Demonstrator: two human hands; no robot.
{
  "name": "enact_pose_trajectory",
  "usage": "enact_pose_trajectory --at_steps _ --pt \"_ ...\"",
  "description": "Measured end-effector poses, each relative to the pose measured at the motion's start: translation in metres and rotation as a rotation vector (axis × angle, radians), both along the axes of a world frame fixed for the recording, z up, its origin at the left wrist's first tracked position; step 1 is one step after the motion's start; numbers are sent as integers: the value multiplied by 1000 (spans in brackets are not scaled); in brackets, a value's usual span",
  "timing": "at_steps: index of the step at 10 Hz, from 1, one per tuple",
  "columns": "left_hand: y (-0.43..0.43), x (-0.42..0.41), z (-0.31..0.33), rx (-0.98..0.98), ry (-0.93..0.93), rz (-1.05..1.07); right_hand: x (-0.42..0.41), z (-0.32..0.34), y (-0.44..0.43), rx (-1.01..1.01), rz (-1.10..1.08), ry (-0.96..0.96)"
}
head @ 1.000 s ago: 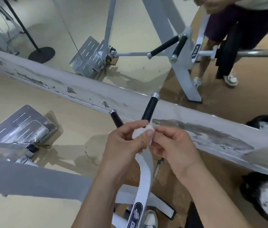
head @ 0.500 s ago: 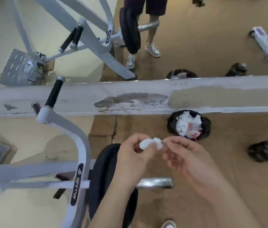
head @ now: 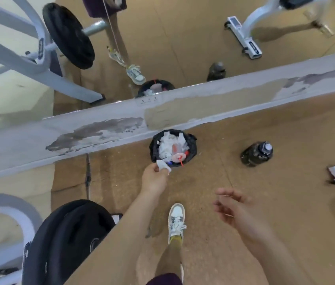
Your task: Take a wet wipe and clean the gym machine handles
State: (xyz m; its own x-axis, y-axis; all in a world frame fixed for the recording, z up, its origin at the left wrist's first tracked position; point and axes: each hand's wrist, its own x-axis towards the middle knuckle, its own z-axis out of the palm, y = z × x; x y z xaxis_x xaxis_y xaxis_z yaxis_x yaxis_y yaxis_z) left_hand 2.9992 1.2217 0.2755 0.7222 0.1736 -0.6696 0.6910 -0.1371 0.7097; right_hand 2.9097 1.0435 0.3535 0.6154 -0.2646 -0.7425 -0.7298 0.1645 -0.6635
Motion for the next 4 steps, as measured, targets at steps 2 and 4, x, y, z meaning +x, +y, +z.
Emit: enact_pose_trajectory --at_steps 2,4 --pt "-16 94 -46 80 70 32 74 4 -22 -25 114 -29" --pt "-15 121 12 58 -122 218 139 33 -62 -106 212 -104"
